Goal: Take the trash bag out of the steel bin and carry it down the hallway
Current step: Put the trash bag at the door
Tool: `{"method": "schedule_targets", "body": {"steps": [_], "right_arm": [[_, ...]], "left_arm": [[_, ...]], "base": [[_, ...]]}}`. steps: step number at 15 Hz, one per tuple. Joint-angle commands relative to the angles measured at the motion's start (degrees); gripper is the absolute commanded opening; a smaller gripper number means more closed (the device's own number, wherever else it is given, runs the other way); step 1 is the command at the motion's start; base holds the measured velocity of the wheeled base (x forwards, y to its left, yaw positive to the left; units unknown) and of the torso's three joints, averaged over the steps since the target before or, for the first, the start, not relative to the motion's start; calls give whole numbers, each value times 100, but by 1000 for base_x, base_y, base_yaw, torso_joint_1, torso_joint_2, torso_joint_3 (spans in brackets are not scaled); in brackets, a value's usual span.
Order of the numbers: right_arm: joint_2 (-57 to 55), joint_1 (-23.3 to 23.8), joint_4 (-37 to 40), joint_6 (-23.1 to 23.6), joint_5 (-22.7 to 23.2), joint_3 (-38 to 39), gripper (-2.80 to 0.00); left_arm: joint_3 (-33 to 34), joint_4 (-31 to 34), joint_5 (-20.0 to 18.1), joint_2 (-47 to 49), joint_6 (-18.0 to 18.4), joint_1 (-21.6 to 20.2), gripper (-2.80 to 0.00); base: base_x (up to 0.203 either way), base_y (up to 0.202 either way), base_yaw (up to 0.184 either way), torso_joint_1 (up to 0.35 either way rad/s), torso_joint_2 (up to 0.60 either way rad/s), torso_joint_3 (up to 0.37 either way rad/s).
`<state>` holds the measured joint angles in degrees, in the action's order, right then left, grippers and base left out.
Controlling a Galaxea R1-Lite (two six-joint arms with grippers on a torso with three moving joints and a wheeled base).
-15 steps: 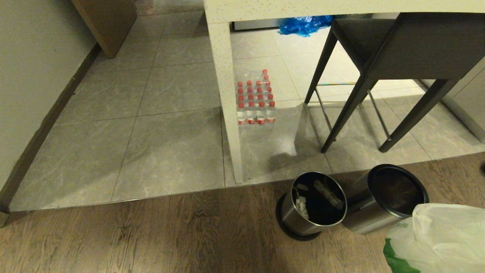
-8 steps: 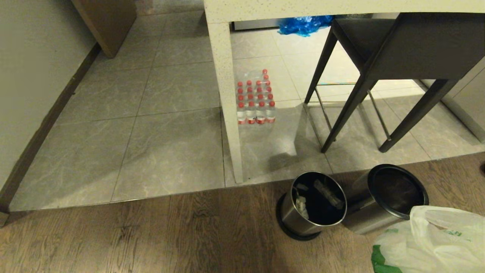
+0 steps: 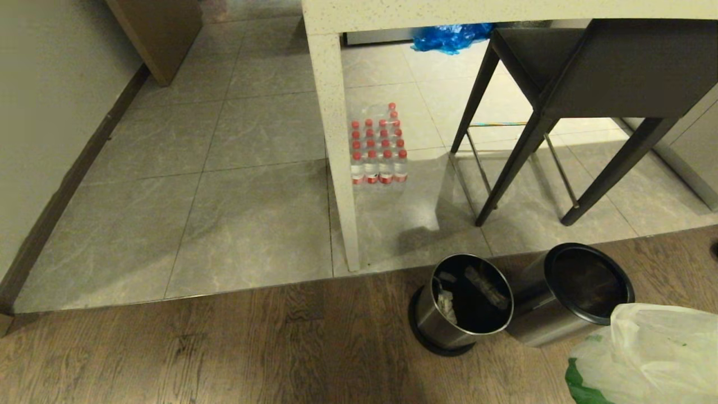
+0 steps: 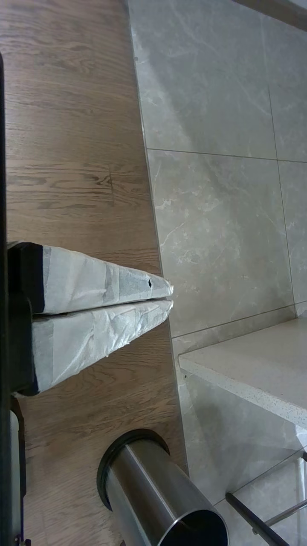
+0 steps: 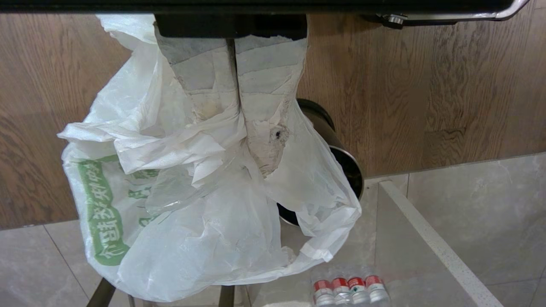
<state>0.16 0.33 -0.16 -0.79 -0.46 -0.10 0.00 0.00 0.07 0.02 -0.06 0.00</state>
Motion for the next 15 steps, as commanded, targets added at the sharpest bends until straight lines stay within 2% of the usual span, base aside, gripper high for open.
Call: {"method": "schedule_targets", "body": {"steps": [1, 6, 15], "right_arm": [[-25, 2, -2, 0, -5, 1, -280], [-25, 2, -2, 0, -6, 1, -280], [-25, 2, -2, 0, 2, 1, -280]], "left_arm": [[0, 0, 1, 6, -3, 0, -280], [3, -9, 1, 6, -3, 0, -280], [3, -9, 1, 6, -17, 0, -280]], "base": [[0, 0, 0, 0, 0, 0], [0, 0, 0, 1, 0, 16], [0, 0, 0, 2, 0, 183]]}}
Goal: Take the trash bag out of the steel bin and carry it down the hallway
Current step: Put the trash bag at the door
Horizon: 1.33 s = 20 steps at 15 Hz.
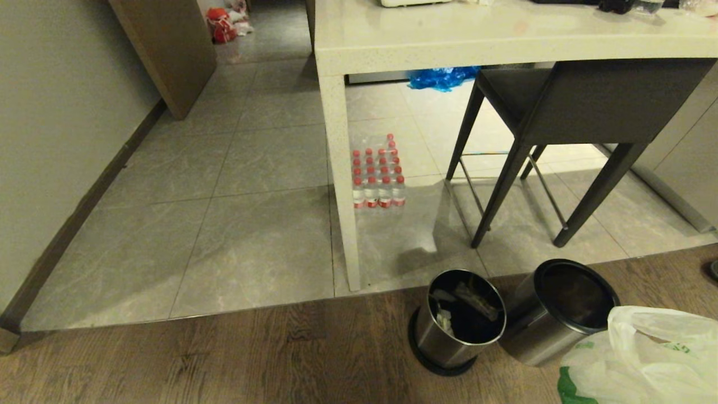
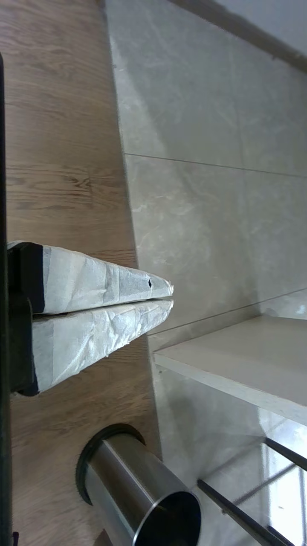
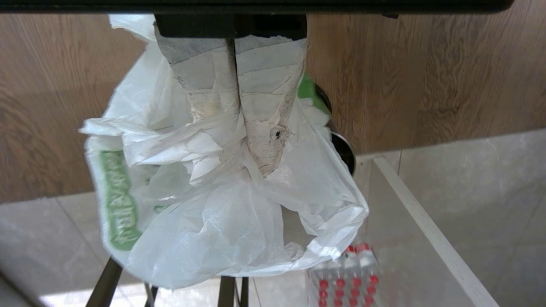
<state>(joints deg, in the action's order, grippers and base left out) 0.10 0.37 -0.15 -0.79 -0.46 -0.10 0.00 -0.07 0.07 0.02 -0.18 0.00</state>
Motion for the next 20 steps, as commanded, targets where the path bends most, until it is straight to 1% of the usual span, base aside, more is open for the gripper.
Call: {"method": "schedule_targets", "body": {"steps": [1, 17, 20], "right_arm": [[-19, -2, -2, -1, 2, 1, -280], [-19, -2, -2, -1, -6, 1, -280], [-19, -2, -2, -1, -2, 1, -280]], "left_arm": [[1, -1, 1, 6, 1, 0, -280], [0, -1, 1, 6, 36, 0, -280], [0, -1, 1, 6, 16, 0, -280]], "base": [[0, 0, 0, -3, 2, 211], [0, 0, 0, 1, 2, 203], [0, 0, 0, 4, 3, 74]]}}
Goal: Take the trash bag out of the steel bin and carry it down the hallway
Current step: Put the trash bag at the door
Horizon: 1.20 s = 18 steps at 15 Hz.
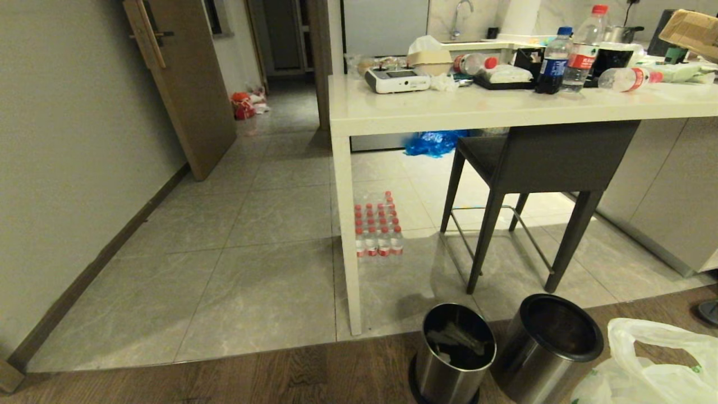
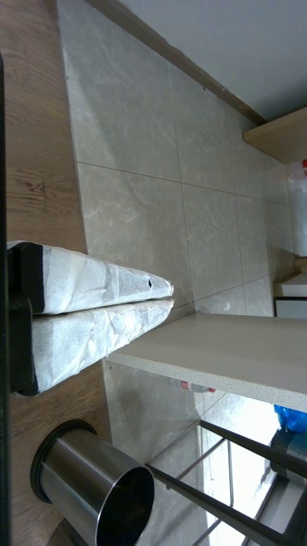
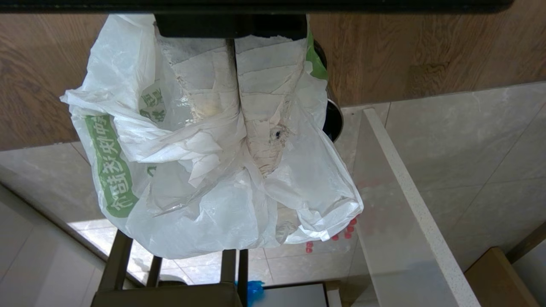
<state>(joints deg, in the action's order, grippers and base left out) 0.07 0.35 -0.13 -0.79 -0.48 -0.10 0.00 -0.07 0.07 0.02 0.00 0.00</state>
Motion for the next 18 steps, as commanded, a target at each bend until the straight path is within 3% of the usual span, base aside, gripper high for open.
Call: {"method": "schedule_targets", "body": {"steps": [1, 6, 18], "right_arm": [[-16, 0, -4, 0, -1, 1, -280], [-16, 8, -4, 0, -3, 1, -280], [-16, 0, -4, 0, 0, 1, -280]], "left_arm": [[0, -1, 1, 6, 18, 0, -280], [0, -10, 1, 6, -38, 0, -280], [9, -10, 1, 6, -53, 0, -280]], "base": [[0, 0, 0, -1, 1, 29], [1, 22, 0, -1, 0, 0], [0, 192, 0, 2, 2, 4]]}}
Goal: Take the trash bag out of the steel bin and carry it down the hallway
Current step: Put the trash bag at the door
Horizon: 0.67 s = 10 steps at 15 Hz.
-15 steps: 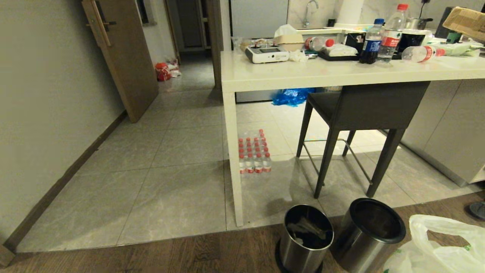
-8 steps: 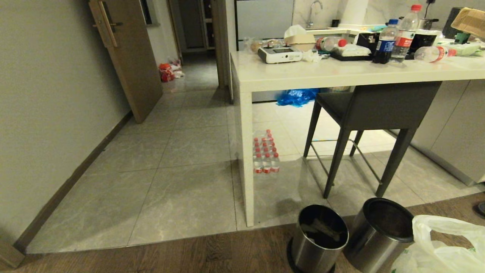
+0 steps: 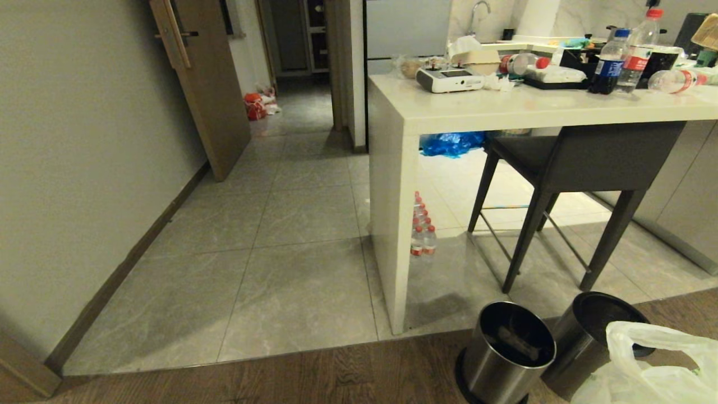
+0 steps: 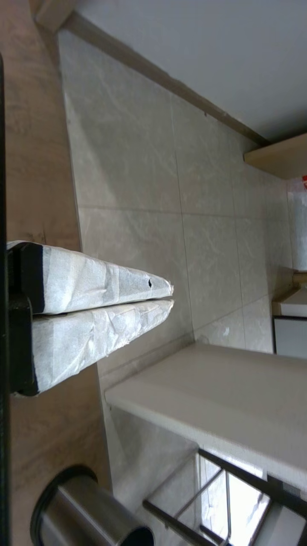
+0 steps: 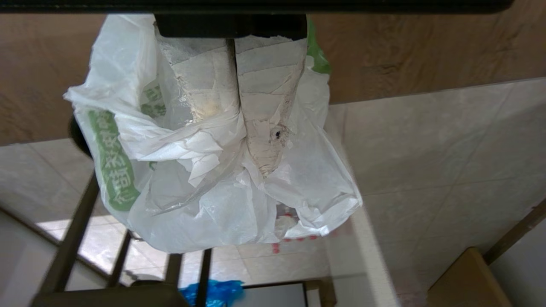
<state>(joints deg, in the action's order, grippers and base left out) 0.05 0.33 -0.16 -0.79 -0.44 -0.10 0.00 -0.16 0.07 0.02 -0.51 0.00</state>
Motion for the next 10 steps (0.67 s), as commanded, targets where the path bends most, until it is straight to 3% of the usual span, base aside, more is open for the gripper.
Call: {"method": "schedule_targets", "body": {"steps": [1, 6, 10], "right_arm": [[-14, 2, -2, 0, -9, 1, -280], [-611, 2, -5, -13, -2, 8, -280], [-5, 2, 16, -88, 0, 10, -280]], "left_arm": [[9, -2, 1, 6, -2, 0, -280], [2, -2, 4, 6, -14, 0, -280], [5, -2, 10, 6, -37, -6, -280]], "base": [[0, 193, 0, 2, 7, 7], [0, 194, 0, 3, 3, 2], [0, 193, 0, 2, 3, 4]]}}
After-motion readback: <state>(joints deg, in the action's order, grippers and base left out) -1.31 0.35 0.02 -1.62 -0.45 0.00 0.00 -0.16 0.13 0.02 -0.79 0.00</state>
